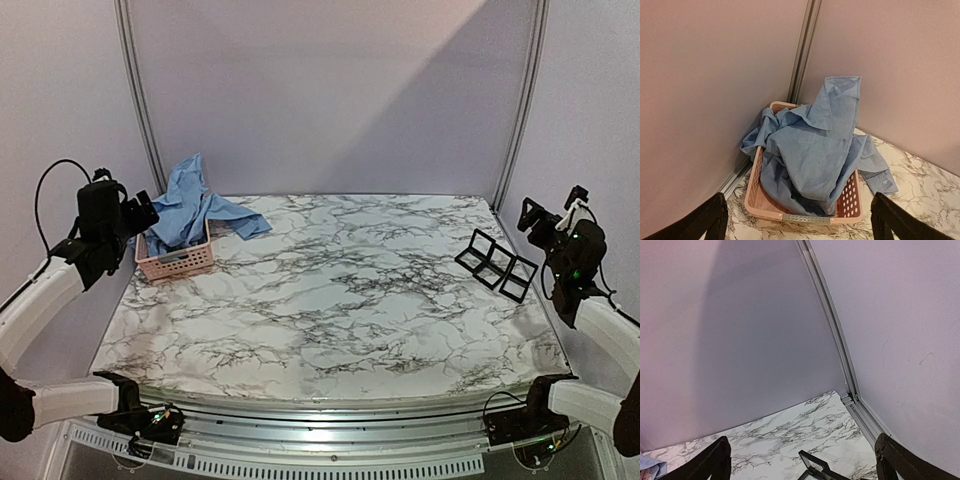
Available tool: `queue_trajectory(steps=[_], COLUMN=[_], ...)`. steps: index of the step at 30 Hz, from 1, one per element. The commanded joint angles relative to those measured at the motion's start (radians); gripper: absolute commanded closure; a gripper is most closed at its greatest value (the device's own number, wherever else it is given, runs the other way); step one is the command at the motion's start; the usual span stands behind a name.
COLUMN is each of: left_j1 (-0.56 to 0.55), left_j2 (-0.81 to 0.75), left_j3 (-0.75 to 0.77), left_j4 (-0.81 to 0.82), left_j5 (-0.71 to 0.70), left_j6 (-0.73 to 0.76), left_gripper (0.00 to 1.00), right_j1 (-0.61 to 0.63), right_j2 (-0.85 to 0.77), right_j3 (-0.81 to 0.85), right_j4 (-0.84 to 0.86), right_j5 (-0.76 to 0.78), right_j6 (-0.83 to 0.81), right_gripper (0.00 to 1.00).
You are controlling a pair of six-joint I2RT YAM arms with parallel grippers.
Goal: Remove the brooch from the garment
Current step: Pick up the crumpled clothing from the bin.
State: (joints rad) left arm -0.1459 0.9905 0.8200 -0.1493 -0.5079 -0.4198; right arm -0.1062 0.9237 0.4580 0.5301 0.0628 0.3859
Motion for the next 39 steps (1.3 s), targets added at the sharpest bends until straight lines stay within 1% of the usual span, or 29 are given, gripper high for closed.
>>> queue_trajectory(steps=[1,5,8,9,11,15,18,20,22,27,30,34,39], left_j1=[-0.004,-0.004,-0.006,-0.006,-0.013,-0.039,-0.047,-0.047,-0.047,-0.019,0.018,0.045,0.098], left_j2=[0.025,0.038,0.087,0.125,0.216,0.422,0.554,0.623,0.697,0.852,0.892,0.931,0.975], left_j3=[0.091,0.185,0.240,0.280,0.357,0.511,0.574,0.589,0.609,0.663,0.644,0.642,0.630], left_j4=[-0.114,-0.189,-0.173,-0.181,-0.222,-0.342,-0.359,-0.337,-0.327,-0.332,-0.287,-0.259,-0.232], left_j5=[0.015,0.034,0.145,0.179,0.202,0.200,0.220,0.251,0.260,0.173,0.165,0.095,0.095], left_j6=[-0.007,0.019,0.086,0.085,0.079,0.055,0.010,-0.032,-0.065,-0.143,-0.186,-0.188,-0.203], left_gripper=[0.00,0.00,0.01,0.01,0.01,0.00,0.00,0.01,0.01,0.00,0.01,0.00,0.00], right_j1=[-0.004,-0.004,-0.004,-0.003,0.001,0.050,0.097,0.143,0.163,0.181,0.185,0.186,0.185], right_j2=[-0.023,-0.018,-0.004,0.010,0.028,0.045,0.052,0.064,0.076,0.105,0.113,0.112,0.107], right_j3=[-0.001,0.035,0.087,0.108,0.143,0.181,0.192,0.200,0.203,0.214,0.215,0.210,0.202], right_j4=[-0.049,-0.103,-0.181,-0.213,-0.270,-0.360,-0.400,-0.420,-0.419,-0.411,-0.411,-0.420,-0.422], right_j5=[0.007,-0.049,-0.128,-0.151,-0.184,-0.206,-0.222,-0.228,-0.228,-0.245,-0.245,-0.235,-0.228], right_j6=[0.029,0.005,0.004,0.003,0.004,-0.007,-0.027,-0.034,-0.039,-0.036,-0.040,-0.048,-0.056], right_gripper=[0.01,0.01,0.01,0.01,0.01,0.01,0.01,0.01,0.01,0.01,0.01,0.01,0.01])
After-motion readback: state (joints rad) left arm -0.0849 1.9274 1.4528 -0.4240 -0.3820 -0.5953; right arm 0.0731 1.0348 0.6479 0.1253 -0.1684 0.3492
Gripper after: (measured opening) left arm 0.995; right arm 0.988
